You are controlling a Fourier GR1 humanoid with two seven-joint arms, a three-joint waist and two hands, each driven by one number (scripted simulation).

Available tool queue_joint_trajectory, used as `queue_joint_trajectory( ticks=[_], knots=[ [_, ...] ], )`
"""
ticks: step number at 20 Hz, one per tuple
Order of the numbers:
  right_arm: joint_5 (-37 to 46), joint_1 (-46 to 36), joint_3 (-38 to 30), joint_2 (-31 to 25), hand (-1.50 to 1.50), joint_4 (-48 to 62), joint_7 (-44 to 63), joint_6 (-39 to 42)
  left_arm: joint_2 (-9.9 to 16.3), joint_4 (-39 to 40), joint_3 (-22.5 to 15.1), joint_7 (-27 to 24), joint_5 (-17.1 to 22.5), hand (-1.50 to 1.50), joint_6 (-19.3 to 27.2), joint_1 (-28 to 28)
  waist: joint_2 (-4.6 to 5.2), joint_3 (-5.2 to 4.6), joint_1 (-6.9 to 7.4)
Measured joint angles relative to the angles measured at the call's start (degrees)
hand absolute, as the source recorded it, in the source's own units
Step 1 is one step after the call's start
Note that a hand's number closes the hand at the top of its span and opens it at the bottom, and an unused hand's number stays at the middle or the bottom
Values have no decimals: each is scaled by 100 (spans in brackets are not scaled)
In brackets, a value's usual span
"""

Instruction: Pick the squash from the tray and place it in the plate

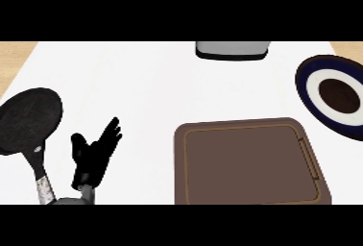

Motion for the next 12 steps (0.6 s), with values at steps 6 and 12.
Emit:
queue_joint_trajectory(
  ticks=[6,12],
  knots=[
    [314,-1289,-16,-462,150,1822,-456,-227,1,4,-12,44,-17,0,-50,-119,41,9,94],
    [600,-1972,38,-756,150,2879,-611,-439,7,-45,-37,82,19,0,-143,-151,97,18,222]
  ],
)
